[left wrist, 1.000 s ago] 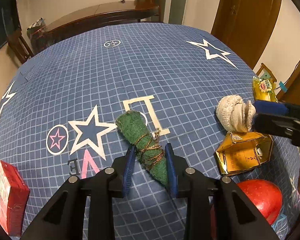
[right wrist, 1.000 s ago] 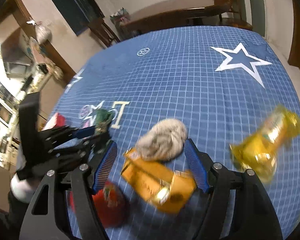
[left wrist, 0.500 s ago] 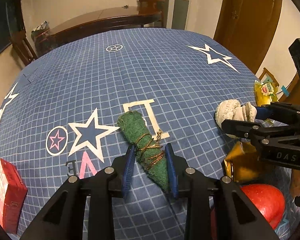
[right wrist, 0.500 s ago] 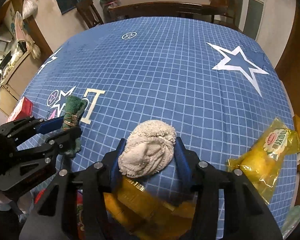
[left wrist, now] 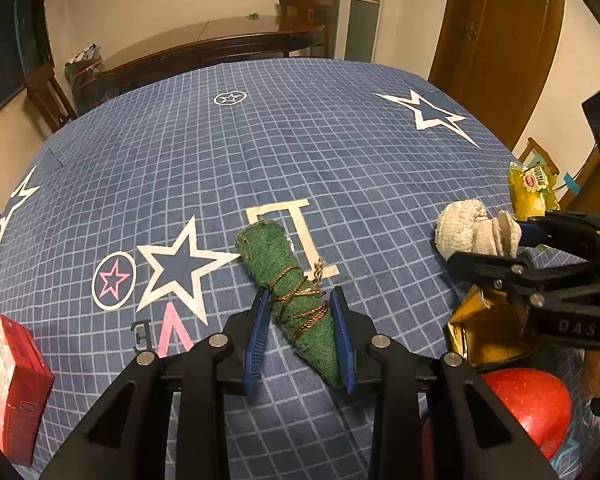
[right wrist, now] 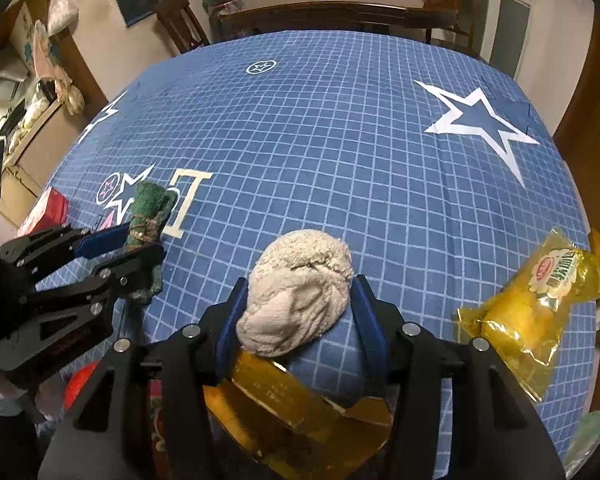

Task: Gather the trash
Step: 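Grasp the green sponge with the left gripper while the right grasps the white towel, then lift the green sponge and white towel and carry both over the bin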

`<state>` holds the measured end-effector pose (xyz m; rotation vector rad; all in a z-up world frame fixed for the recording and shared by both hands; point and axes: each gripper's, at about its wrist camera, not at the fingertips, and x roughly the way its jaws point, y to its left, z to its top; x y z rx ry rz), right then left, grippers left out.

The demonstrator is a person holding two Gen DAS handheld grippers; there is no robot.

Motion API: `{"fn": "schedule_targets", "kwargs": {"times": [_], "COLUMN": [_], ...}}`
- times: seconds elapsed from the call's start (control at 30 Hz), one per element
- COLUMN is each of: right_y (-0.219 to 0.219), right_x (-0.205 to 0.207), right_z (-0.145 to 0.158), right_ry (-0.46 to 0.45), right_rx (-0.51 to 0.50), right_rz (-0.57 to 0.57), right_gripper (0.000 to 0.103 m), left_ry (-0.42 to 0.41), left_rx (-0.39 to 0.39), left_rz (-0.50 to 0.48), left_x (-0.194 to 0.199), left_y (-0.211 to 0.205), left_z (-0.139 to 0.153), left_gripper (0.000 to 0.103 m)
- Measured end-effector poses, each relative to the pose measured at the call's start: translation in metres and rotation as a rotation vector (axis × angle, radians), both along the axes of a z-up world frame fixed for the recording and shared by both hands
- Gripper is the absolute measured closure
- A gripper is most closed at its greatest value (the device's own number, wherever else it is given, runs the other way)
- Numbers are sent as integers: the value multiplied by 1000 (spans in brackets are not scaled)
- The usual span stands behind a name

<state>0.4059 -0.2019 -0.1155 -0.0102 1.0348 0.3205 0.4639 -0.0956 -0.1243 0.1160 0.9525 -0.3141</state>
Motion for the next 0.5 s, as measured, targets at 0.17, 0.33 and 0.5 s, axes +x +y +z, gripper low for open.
{"fn": "schedule_targets", "kwargs": {"times": [0.17,0.33,0.5], "right_y": [2,-2,-2], "right_x": [-2,-5,-4], "right_z": [1,7,6], "right_ry": [-14,-39,-34], "right_rx": [-19,-4,-5], "right_rz": [4,-22,-17], "right_gripper": [57,57,59], "left_ry": [-6,-9,-15], "left_rx": [0,-5,-3], "left_rz": [8,15,21], "left_x": [-2,-4,-6], "left_y": [-1,-1,-2], "left_z": [0,0,1], "left_gripper": [71,71,71]}}
